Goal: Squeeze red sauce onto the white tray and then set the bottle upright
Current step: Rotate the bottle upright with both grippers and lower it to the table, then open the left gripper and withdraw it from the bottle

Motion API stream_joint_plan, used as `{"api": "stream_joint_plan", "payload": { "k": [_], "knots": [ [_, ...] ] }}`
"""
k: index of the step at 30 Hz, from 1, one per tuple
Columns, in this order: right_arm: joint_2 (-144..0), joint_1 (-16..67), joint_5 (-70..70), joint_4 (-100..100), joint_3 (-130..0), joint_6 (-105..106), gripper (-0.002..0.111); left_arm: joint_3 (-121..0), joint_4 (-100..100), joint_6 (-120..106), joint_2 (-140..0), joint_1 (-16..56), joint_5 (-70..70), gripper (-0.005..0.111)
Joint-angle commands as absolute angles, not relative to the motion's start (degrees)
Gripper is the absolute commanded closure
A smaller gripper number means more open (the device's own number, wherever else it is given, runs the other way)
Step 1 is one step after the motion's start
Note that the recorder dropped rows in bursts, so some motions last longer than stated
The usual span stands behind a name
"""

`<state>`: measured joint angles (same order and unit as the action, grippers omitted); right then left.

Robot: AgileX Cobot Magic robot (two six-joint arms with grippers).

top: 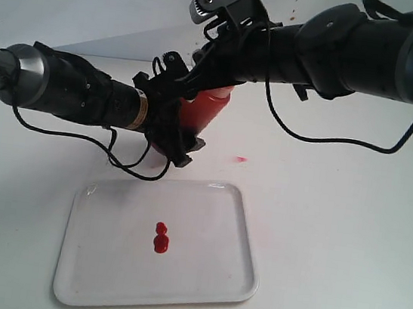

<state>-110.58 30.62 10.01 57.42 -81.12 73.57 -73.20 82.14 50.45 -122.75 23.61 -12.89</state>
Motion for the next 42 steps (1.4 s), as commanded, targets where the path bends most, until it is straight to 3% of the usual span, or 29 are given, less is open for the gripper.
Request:
{"api": "stream_joint_plan", "payload": {
  "k": [1, 12, 20, 33, 42],
  "knots": [
    [-110.8, 30.83, 6.07, 54.16, -82.13, 73.63, 0.108, -73.53, 81.32, 50.92, -122.11, 23.9, -13.49, 0.029],
    [-112.29, 30.04, 1.26, 49.05, -82.13, 73.63, 0.108, -73.53, 81.32, 52.73, -121.99, 22.97, -9.07, 0.029],
    [-112.29, 27.18, 3.74, 50.77, -82.13, 72.87, 0.108, -69.83, 84.69, 56.16, -119.33, 20.16, -24.23, 0.029],
    [-112.29, 27.41, 6.8, 51.84, -82.13, 72.87, 0.108, -67.36, 84.09, 60.25, -116.14, 16.0, -16.62, 0.029],
    [-112.29, 28.84, 9.5, 51.84, -82.13, 72.87, 0.108, -67.63, 64.24, 54.53, -119.88, 12.65, -19.99, 0.029]
  ]
}}
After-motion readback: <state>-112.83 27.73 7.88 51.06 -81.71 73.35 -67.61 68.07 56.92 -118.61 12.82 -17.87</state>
